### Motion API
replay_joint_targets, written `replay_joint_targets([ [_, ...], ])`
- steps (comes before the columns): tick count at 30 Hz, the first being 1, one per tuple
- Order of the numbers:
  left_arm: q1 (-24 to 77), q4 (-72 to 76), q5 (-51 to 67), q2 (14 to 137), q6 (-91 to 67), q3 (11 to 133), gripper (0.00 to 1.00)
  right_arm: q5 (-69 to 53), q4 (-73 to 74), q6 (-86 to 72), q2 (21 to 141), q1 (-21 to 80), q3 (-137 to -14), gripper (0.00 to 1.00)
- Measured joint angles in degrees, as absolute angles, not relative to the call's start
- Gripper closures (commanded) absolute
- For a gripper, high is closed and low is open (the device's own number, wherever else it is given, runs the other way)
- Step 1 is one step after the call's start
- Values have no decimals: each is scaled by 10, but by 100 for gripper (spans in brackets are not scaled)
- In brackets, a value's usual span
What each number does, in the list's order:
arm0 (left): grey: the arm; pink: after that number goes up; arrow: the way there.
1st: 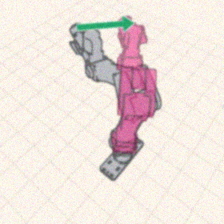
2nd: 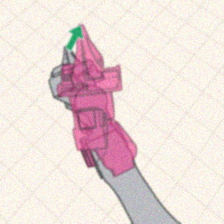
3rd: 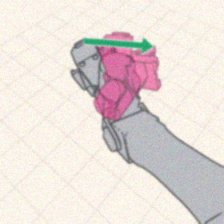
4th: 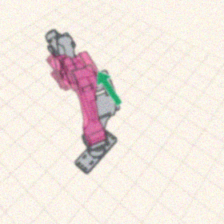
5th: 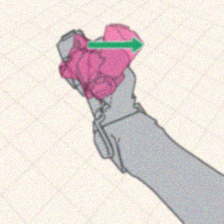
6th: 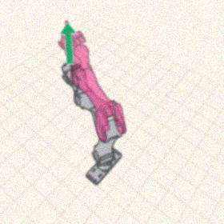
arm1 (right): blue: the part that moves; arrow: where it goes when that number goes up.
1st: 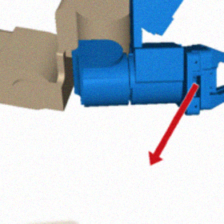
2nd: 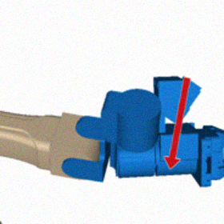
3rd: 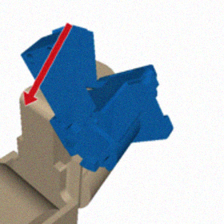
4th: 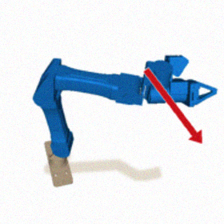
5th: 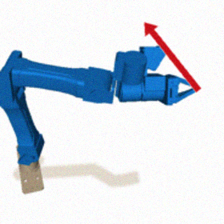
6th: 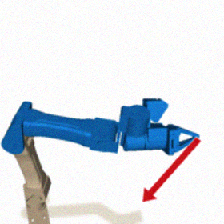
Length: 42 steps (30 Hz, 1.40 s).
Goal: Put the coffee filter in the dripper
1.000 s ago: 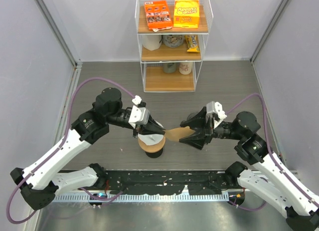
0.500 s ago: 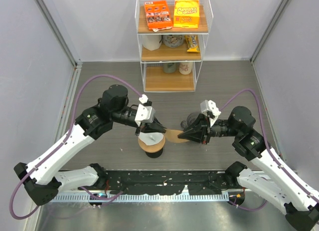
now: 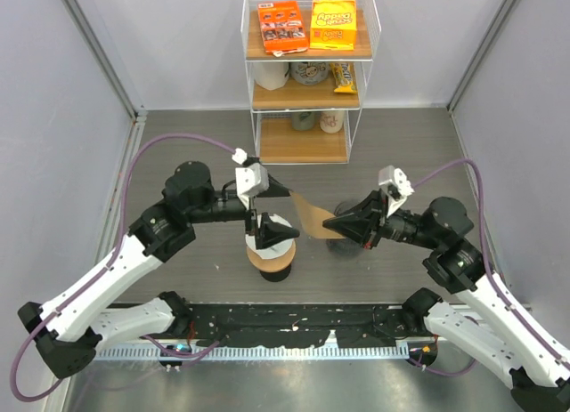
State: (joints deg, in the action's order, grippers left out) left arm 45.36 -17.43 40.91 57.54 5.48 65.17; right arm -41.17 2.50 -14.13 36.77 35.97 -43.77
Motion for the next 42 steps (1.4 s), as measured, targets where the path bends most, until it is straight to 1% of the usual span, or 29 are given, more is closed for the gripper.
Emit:
replay_joint_targets([
  [3,454,-95,335,543,-65,598,0,-375,-31,-184,342,360,-428,95],
  [5,454,-54,310,532,-129,569,0,-360,-70,-217,328,360,-417,95],
  [10,454,31,342,543,-237,554,0,-343,-159,-290,318,360,-401,95],
  [15,454,102,378,567,-300,555,1,-324,-232,-344,320,360,-372,95],
  [18,454,118,391,594,-324,559,1,-297,-270,-359,328,360,-359,95],
  [20,454,122,391,614,-336,564,5,-275,-307,-371,339,360,-345,95],
  [24,454,140,391,650,-373,570,19,-232,-363,-390,368,360,-319,95],
  [30,454,186,370,663,-433,570,32,-161,-383,-398,385,360,-285,95],
  [35,454,214,347,657,-457,565,36,-110,-397,-406,373,360,-251,95],
  [42,454,216,310,656,-465,562,37,-69,-452,-443,371,360,-222,95],
])
